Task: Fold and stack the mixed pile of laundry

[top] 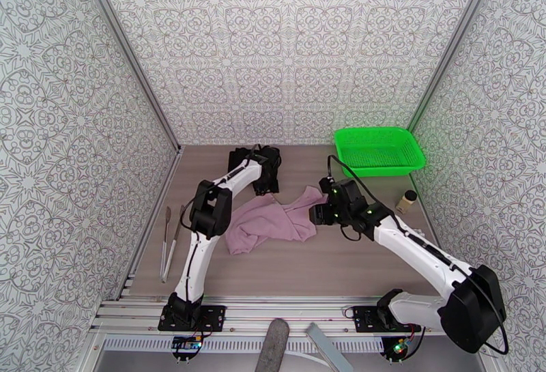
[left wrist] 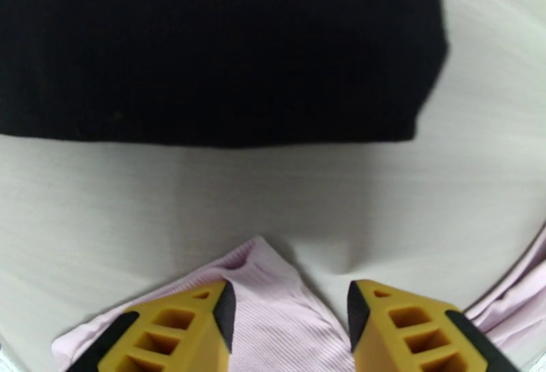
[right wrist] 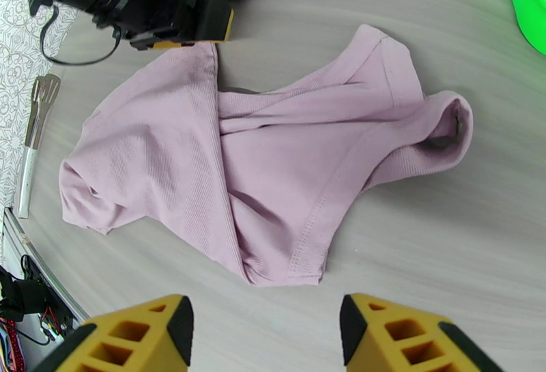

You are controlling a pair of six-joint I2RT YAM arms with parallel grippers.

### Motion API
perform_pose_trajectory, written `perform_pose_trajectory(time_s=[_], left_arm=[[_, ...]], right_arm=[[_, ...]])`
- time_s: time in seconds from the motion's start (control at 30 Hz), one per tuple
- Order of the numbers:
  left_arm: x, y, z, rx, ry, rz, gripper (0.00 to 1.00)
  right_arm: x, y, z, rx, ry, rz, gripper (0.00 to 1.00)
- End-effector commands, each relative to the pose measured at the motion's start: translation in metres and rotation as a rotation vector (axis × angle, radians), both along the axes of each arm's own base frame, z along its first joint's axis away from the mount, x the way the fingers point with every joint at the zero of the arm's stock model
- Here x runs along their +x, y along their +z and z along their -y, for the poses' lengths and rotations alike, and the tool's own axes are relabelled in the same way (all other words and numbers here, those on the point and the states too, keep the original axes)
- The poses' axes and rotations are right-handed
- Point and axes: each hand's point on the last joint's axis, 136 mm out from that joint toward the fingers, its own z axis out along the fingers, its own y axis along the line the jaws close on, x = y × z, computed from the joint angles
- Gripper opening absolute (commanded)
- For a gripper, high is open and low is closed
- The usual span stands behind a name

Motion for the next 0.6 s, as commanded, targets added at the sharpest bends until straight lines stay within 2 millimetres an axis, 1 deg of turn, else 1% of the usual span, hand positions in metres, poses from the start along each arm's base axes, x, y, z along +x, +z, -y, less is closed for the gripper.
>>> perform_pose_trajectory(time_s=[0.0, 0.1, 0.17, 0.23, 0.27, 0.3, 0.33, 0.4, 0.43, 0.47, 0.53, 0.57], left_arm=[[0.003, -0.004, -0.007, 0.052, 0.019, -0.019, 0.48], [0.005, -0.018, -0.012, 0.074, 0.023, -0.043, 0.44], [0.005, -0.028, -0.015, 0.088, 0.019, -0.065, 0.36], [0.002, -0.037, -0.017, 0.097, 0.013, -0.093, 0.19], [0.001, -0.039, -0.018, 0.098, 0.011, -0.1, 0.07], [0.0, -0.04, -0.02, 0.101, 0.009, -0.105, 0.0], [-0.001, -0.04, -0.02, 0.103, 0.007, -0.105, 0.0], [-0.001, -0.031, -0.021, 0.105, 0.001, -0.084, 0.0], [-0.002, -0.023, -0.021, 0.102, -0.001, -0.067, 0.0], [-0.002, -0.014, -0.02, 0.097, -0.002, -0.05, 0.0], [-0.003, 0.013, -0.02, 0.089, -0.005, 0.004, 0.0], [-0.005, 0.022, -0.019, 0.089, -0.01, 0.022, 0.0]], right_arm=[[0.0, 0.0, 0.006, 0.006, -0.027, 0.013, 0.61], [-0.002, -0.001, 0.007, 0.008, -0.027, 0.015, 0.61], [-0.003, -0.001, 0.012, 0.001, -0.041, 0.02, 0.61], [-0.003, -0.001, 0.018, -0.017, -0.06, 0.023, 0.62], [-0.002, 0.0, 0.021, -0.022, -0.075, 0.027, 0.62], [-0.001, 0.0, 0.025, -0.028, -0.09, 0.026, 0.63], [0.001, 0.0, 0.029, -0.029, -0.103, 0.026, 0.64], [0.009, 0.0, 0.041, -0.029, -0.152, 0.024, 0.66], [0.013, 0.0, 0.046, -0.024, -0.172, 0.022, 0.66], [0.019, 0.0, 0.051, -0.018, -0.193, 0.021, 0.67], [0.033, -0.001, 0.063, -0.007, -0.236, 0.022, 0.67], [0.039, -0.002, 0.066, -0.001, -0.25, 0.019, 0.67]])
